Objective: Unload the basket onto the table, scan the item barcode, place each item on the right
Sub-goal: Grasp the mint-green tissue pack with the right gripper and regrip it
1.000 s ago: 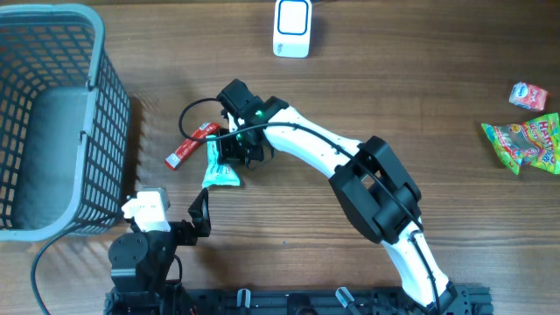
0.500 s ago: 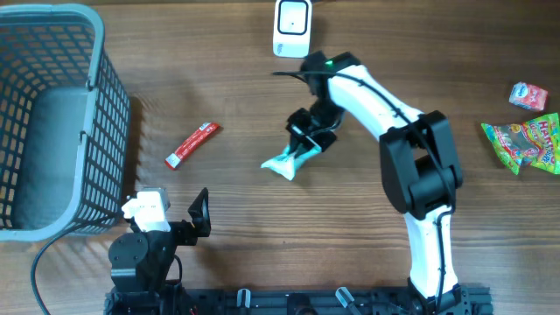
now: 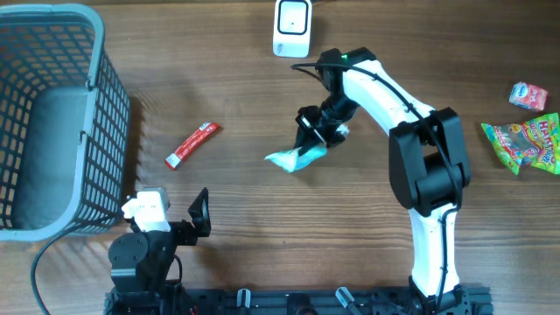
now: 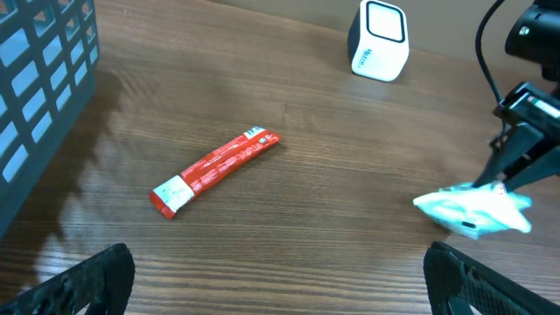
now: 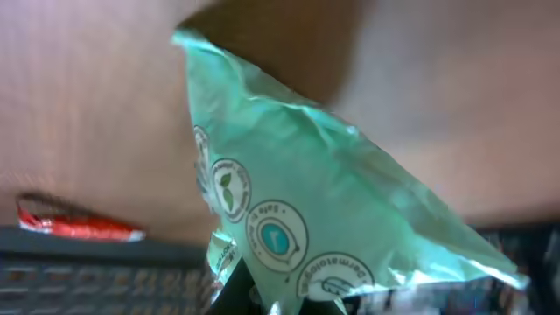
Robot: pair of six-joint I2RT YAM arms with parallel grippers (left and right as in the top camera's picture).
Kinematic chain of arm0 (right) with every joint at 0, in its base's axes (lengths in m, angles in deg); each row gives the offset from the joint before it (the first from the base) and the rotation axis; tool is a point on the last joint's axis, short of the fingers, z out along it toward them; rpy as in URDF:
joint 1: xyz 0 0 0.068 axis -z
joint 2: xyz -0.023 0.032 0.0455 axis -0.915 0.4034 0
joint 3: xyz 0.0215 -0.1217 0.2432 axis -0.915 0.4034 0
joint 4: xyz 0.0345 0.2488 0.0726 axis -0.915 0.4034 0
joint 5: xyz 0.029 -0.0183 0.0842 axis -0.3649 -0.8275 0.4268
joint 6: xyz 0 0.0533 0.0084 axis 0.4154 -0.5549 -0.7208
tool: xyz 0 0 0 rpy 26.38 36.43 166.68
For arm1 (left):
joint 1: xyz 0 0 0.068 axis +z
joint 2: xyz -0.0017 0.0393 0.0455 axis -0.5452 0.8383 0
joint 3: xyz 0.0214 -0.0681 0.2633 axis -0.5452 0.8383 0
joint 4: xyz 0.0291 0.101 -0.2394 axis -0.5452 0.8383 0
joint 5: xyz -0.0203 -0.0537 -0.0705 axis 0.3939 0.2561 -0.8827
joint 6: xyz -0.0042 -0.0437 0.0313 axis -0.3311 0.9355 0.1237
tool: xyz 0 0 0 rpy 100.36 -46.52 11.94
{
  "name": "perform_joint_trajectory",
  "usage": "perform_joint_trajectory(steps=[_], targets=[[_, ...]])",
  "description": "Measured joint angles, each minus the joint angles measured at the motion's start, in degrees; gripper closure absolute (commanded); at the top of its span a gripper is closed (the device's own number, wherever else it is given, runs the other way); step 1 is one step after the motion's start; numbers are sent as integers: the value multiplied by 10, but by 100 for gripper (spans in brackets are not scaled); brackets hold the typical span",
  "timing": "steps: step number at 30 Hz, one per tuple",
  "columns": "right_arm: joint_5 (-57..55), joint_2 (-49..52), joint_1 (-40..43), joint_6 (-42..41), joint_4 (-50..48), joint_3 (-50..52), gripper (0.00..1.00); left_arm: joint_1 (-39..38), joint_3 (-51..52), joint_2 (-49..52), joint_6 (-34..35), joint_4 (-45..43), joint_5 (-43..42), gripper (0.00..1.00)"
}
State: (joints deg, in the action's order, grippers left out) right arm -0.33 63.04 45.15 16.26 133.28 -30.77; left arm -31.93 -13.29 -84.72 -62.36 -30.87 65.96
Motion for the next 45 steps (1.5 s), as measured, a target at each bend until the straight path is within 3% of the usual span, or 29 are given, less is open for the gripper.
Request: perform_joint_trajectory(steps=[4,7,8,9,12,14,18,22,29,35,38,41,43,45], targets=[[-54,0,13,155,-41,0,67,0,0,0,0,0,0,0],[-76,0,14,236,-21,0,59,0,0,0,0,0,0,0],[-85,0,14,259,-6,-1,52,0,0,0,0,0,0,0],[-99,0,13,276,14,-2,37,0,0,0,0,0,0,0],[-145,-1,14,300,62,-20,32,0,0,0,0,0,0,0],[-180,-14,13,307,81,-38,0,0,0,0,0,0,0,0],[-223,-68,2,313,75,-56,0,0,0,0,0,0,0,0],[-342,-94,-76,316,53,-68,0,0,0,0,0,0,0,0],[-480,-51,-203,289,-17,-69,1,0,0,0,0,0,0,0],[-543,19,-197,231,-12,-68,2,0,0,0,0,0,0,0],[-567,20,-192,214,-2,-68,15,0,0,0,0,0,0,0],[-576,23,-192,196,13,-64,17,0,0,0,0,0,0,0],[-577,36,-192,188,18,-48,30,0,0,0,0,0,0,0],[-586,35,-193,187,21,-35,54,0,0,0,0,0,0,0]])
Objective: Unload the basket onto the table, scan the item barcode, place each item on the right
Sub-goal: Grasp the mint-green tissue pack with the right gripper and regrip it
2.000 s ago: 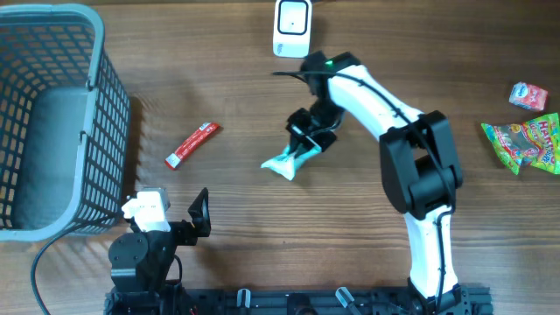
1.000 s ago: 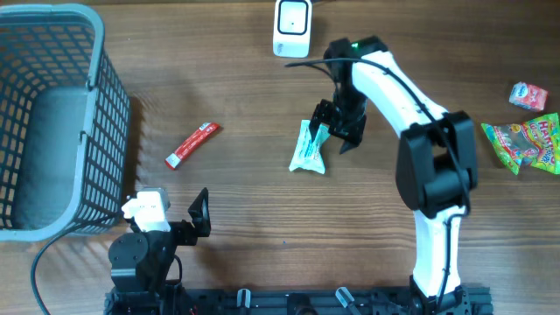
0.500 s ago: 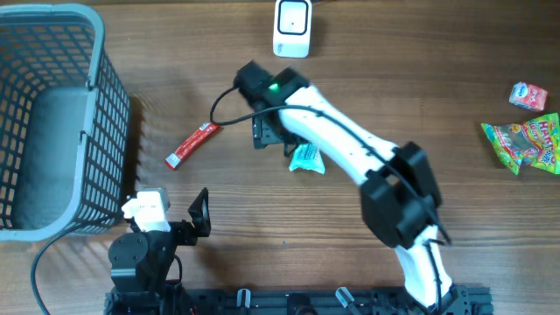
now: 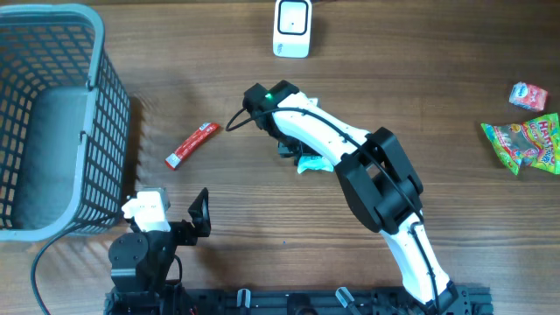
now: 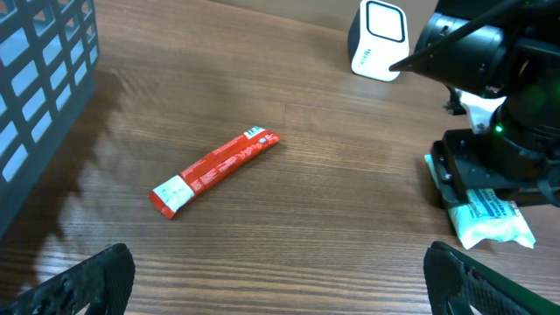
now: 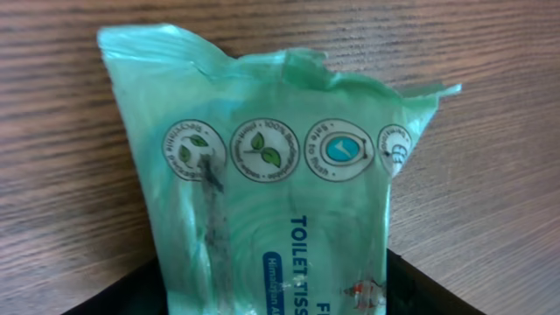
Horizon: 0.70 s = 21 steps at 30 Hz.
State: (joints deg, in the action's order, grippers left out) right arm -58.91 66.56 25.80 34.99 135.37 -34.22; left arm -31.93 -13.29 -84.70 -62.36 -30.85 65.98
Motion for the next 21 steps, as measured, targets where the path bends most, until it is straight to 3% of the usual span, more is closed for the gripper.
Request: perform_joint_trajectory(steps=[2,8,9,11,12,14,17,21], targets=[[-5,-1,0,12,0,9,71,0,0,0,0,0,0,0],[-15,0,0,70,1,18,73,0,0,0,0,0,0,0],[-15,1,0,81,4,18,75,0,0,0,0,0,0,0],[-10,5,0,97,25,10,92,0,0,0,0,0,0,0],[0,7,1,104,33,3,93,0,0,0,0,0,0,0],[69,12,5,146,41,-37,93,0,0,0,0,0,0,0],[264,12,15,254,33,-107,92,0,0,0,0,0,0,0],[521,10,35,344,38,-121,87,0,0,0,0,0,0,0]])
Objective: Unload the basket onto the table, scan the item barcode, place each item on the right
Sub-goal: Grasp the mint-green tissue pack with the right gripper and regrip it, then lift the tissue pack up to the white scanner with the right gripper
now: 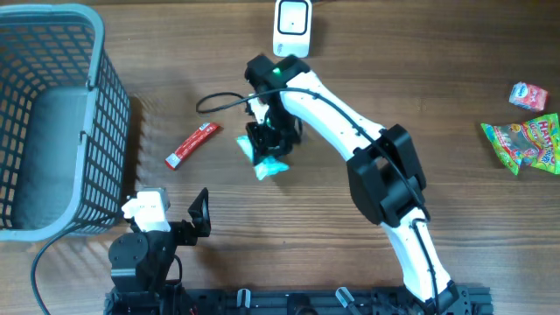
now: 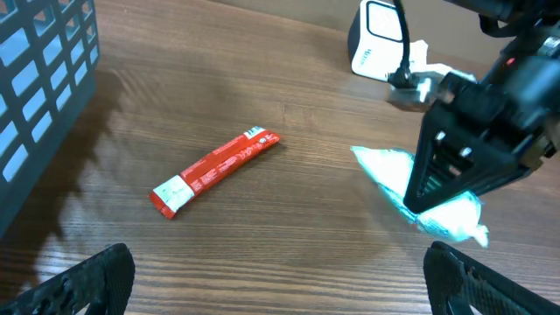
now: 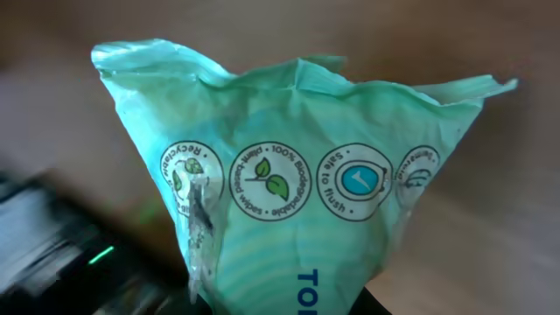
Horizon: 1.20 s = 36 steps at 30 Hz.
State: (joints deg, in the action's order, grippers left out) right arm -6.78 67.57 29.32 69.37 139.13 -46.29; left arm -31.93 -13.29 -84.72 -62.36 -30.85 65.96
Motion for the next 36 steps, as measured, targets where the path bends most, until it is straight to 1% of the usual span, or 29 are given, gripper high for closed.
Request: perform_joint_trajectory(steps=[1,3,4,6,12,14,17,20,22,23,26,29,33,36], targets=[[45,0,7,11,0,0,88,0,0,0,0,0,0,0],[99,0,15,21,0,0,95,0,0,0,0,0,0,0],[141,0,22,27,-1,0,95,0,0,0,0,0,0,0],[203,0,26,40,-14,0,95,0,0,0,0,0,0,0],[440,0,26,146,-55,0,95,0,0,0,0,0,0,0],[484,0,25,166,-81,0,95,0,0,0,0,0,0,0],[532,0,26,190,-142,0,95,0,0,0,0,0,0,0],[573,0,26,233,-225,0,95,0,0,0,0,0,0,0],[584,0,26,271,-264,0,95,0,0,0,0,0,0,0],[588,0,26,308,-276,0,95,0,0,0,0,0,0,0],[589,0,26,403,-291,0,95,0,0,0,0,0,0,0],[590,0,26,460,-320,0,95,0,0,0,0,0,0,0],[590,0,30,520,-333,0,96,0,0,0,0,0,0,0],[589,0,33,526,-320,0,96,0,0,0,0,0,0,0]])
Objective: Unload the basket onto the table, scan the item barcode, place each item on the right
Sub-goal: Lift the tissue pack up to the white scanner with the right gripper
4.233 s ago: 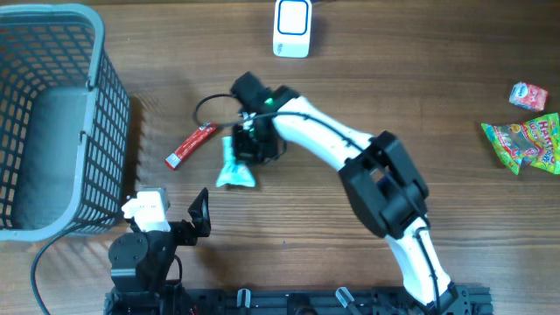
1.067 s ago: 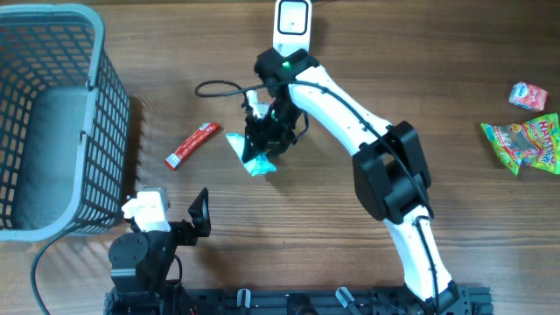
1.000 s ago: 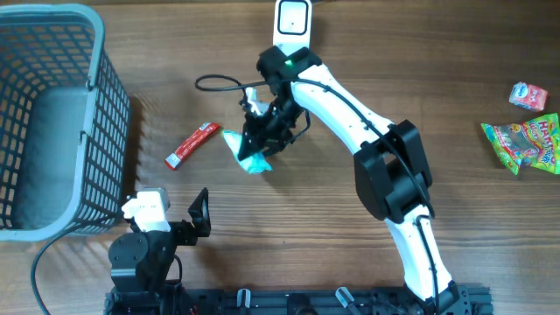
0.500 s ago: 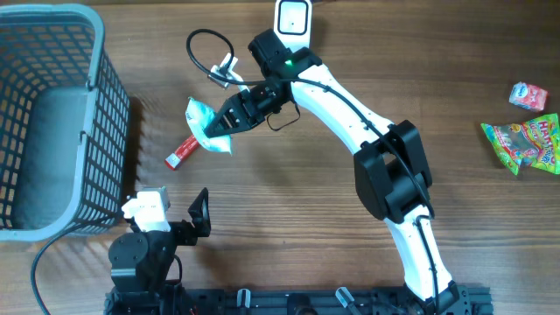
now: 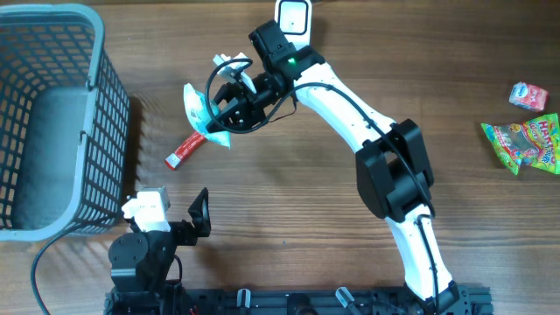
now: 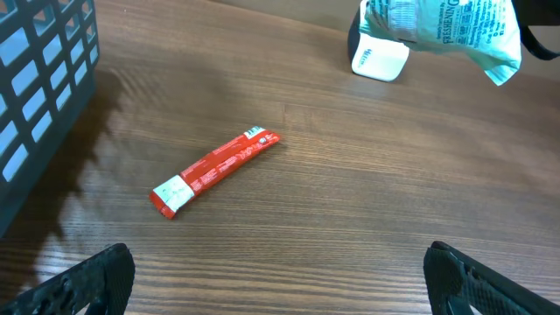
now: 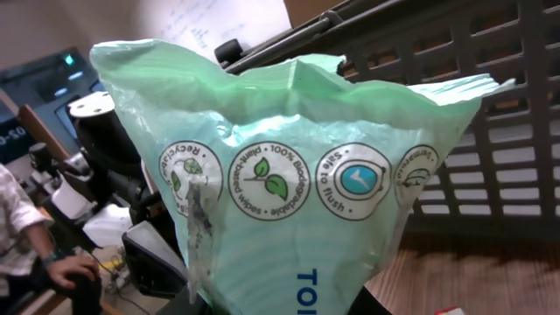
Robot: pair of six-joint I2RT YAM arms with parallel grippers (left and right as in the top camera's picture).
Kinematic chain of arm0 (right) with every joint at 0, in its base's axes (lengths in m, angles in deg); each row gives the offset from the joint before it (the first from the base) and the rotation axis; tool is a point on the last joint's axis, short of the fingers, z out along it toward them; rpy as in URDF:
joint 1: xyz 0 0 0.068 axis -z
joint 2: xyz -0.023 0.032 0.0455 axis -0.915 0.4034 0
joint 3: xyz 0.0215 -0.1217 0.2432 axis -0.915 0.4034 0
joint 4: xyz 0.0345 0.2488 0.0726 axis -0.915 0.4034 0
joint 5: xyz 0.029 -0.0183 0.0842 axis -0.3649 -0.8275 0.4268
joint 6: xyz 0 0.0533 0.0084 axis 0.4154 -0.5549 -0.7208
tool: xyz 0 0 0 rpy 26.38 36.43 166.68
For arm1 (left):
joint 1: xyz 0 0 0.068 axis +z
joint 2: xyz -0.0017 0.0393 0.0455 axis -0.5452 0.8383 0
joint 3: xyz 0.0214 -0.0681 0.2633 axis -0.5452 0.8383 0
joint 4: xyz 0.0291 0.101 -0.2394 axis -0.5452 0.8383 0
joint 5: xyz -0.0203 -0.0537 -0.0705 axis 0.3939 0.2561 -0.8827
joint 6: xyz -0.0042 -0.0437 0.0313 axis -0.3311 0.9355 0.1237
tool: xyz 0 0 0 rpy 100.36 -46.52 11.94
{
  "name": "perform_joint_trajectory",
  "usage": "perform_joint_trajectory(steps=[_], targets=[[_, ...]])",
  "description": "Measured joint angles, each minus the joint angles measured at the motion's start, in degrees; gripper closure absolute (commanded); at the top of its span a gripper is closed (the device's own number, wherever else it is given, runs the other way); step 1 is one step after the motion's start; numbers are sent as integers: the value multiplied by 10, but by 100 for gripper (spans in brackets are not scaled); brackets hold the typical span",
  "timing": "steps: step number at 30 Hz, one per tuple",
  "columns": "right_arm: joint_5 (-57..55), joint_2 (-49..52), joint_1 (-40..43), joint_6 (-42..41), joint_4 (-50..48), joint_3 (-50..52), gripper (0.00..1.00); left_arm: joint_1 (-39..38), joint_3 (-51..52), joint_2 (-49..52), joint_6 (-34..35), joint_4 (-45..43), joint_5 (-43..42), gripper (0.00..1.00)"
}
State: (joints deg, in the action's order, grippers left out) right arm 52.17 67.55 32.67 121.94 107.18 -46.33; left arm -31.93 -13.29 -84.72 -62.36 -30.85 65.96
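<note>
A pale green toilet-tissue pack (image 5: 199,109) hangs in the air, with my right gripper (image 5: 220,112) shut on its lower end. It is left of the white barcode scanner (image 5: 291,19) and above the red stick packet (image 5: 185,149). The pack (image 7: 297,175) fills the right wrist view, printed icons facing the camera. In the left wrist view the pack (image 6: 442,26) covers the top of the scanner (image 6: 376,59). My left gripper (image 5: 199,214) rests open at the front left, nothing between its fingertips (image 6: 96,276).
A grey-blue mesh basket (image 5: 96,131) takes up the left side of the table. The red stick packet (image 6: 214,162) lies on bare wood. Two candy packets (image 5: 523,140) (image 5: 528,94) lie at the far right edge.
My right gripper has moved left and further back with the tissue pack, from the middle of the table to above the red packet. The pack now faces the basket. My left arm has not moved.
At first my right gripper held the tissue pack right of centre, below the scanner. Then the pack lay flat on the wood under the gripper. After that it was held up at mid-table, and now it hangs left of the scanner.
</note>
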Motion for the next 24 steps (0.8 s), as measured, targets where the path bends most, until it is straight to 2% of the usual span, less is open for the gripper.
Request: perform_joint_trajectory(steps=[1,3,6,8,11,16,24], targets=[[-7,0,1,-17,4,0,95,0,0,0,0,0,0,0],[-68,0,2,-104,12,0,95,0,0,0,0,0,0,0],[-288,0,3,-275,47,0,95,0,0,0,0,0,0,0],[-529,0,3,-409,87,0,95,0,0,0,0,1,0,0],[-748,0,8,-519,114,0,95,0,0,0,0,0,0,0],[-896,0,25,-558,104,-19,95,0,0,0,0,0,0,0],[-956,0,71,-556,-10,-62,95,0,0,0,0,0,0,0]])
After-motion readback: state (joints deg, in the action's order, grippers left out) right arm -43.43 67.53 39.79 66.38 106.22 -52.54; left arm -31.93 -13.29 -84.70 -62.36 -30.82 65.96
